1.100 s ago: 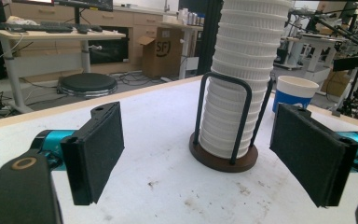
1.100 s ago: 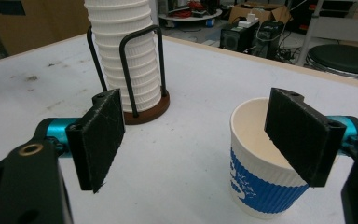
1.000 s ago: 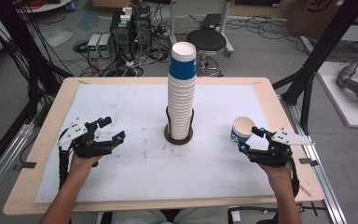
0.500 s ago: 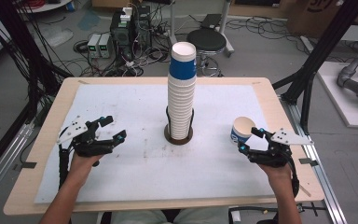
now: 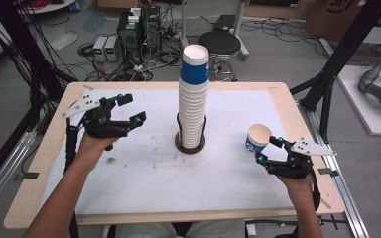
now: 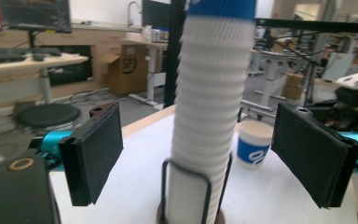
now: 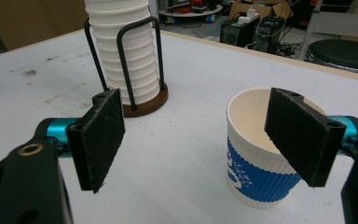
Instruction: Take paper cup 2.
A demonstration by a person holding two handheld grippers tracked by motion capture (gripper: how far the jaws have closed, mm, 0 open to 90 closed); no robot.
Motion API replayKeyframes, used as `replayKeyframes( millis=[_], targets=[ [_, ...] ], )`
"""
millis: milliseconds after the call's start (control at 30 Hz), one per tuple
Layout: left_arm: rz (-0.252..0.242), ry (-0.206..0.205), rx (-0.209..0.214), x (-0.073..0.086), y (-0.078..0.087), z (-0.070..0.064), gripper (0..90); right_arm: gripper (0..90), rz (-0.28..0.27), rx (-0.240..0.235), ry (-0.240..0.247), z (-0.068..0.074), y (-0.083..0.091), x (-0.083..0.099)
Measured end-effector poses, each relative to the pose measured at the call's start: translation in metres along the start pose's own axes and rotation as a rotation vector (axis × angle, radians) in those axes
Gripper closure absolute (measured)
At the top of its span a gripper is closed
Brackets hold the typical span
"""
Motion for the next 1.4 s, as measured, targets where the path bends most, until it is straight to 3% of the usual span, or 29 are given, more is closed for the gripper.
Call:
replayKeyframes(
  millis=[333, 433, 633, 900, 1133, 1300, 1400],
  targets=[
    [0.038, -0.054, 0.102, -0.061, -0.061, -0.016, 16.3, 20.7, 0.008, -0.027, 0.008, 0.004, -0.004, -0.001],
    [0.074, -0.073, 0.103, -0.070, -0.080, -0.019, 16.2, 20.7, 0.005, -0.031, 0.011, 0.004, -0.005, -0.002],
    [0.117, -0.067, 0.100, -0.078, -0.107, -0.017, 16.3, 20.7, -0.003, -0.037, 0.008, 0.005, -0.004, -0.003],
    [0.141, -0.060, 0.095, -0.083, -0.129, -0.016, 16.3, 20.7, -0.012, -0.033, 0.007, 0.002, -0.001, -0.004],
    [0.166, -0.056, 0.104, -0.080, -0.142, -0.018, 17.1, 20.7, -0.006, -0.034, 0.005, 0.003, -0.001, -0.003],
    [0.150, -0.058, 0.109, -0.082, -0.146, -0.020, 26.9, 20.7, -0.007, -0.035, 0.005, 0.003, -0.001, -0.003],
    [0.152, -0.041, 0.114, -0.083, -0.146, -0.019, 27.6, 20.7, -0.008, -0.031, 0.001, 0.002, 0.000, -0.002]
  ],
)
Point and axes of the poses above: each handheld gripper's, and its own axes: y roughly backward along the jaws, x roughly out of its underside, z roughly to its left, the point moved 7 cm from there along -y, roughly forward along the jaws, and after that the axes turned 7 degrees about -z, right-handed, at the moved point
